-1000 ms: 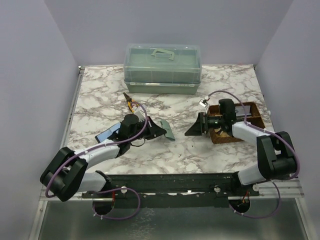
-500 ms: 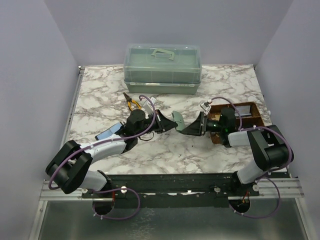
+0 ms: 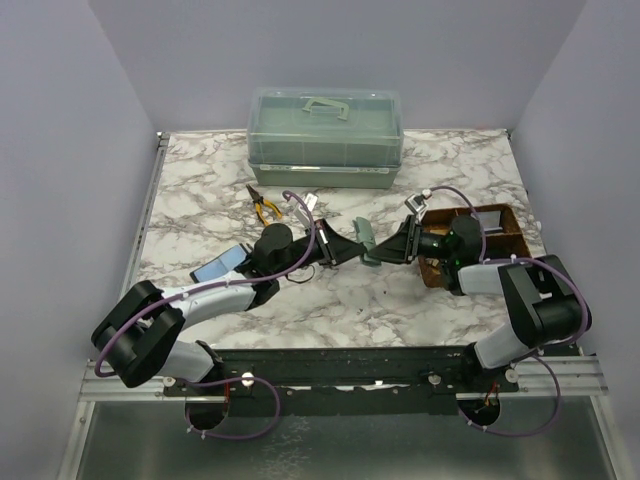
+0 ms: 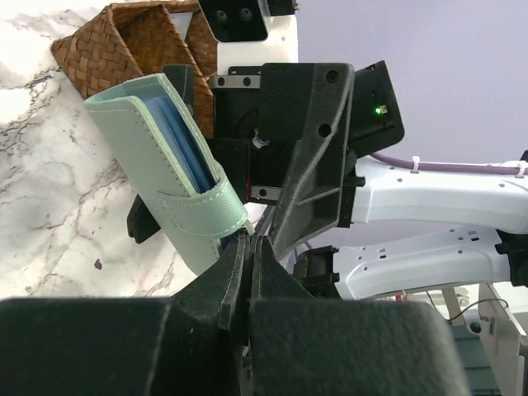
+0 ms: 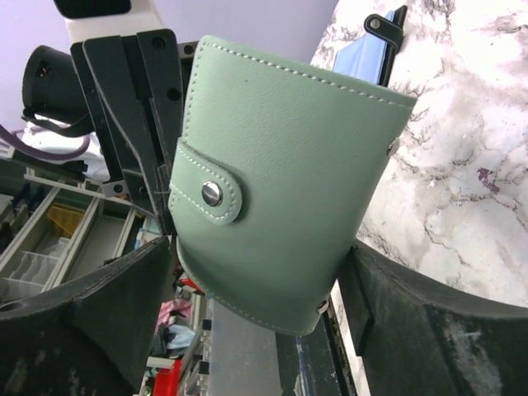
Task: Take the credit cards out of the card holder
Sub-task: Open the card holder.
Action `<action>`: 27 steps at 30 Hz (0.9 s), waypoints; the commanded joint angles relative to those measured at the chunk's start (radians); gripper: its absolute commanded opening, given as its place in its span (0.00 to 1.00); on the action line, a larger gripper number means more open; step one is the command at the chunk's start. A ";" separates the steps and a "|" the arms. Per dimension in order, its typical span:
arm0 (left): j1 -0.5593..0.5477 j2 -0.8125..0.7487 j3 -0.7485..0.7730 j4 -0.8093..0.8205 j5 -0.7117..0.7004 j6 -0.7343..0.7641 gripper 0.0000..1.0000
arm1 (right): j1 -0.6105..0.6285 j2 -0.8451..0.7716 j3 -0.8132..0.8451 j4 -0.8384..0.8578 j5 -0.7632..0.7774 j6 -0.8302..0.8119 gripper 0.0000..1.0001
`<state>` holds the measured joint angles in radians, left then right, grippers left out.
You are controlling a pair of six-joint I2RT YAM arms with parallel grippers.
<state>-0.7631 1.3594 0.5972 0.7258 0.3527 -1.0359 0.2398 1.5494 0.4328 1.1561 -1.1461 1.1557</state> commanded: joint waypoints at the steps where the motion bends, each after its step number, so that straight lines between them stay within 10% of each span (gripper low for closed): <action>1: -0.013 -0.010 -0.009 0.061 0.008 -0.011 0.00 | -0.031 -0.035 -0.003 0.050 -0.022 0.035 0.81; 15: -0.015 -0.014 -0.049 0.066 -0.020 -0.012 0.00 | -0.062 -0.110 0.031 -0.016 -0.085 -0.140 0.05; 22: -0.013 -0.075 -0.073 0.003 -0.044 0.030 0.49 | -0.062 -0.177 0.133 -0.394 -0.116 -0.428 0.00; 27: -0.012 -0.186 -0.080 -0.177 -0.100 0.126 0.65 | -0.062 -0.189 0.239 -0.730 -0.112 -0.683 0.00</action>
<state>-0.7753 1.2629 0.5312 0.7086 0.3233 -1.0122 0.1711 1.3895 0.5926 0.7315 -1.2236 0.7311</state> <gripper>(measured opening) 0.593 0.047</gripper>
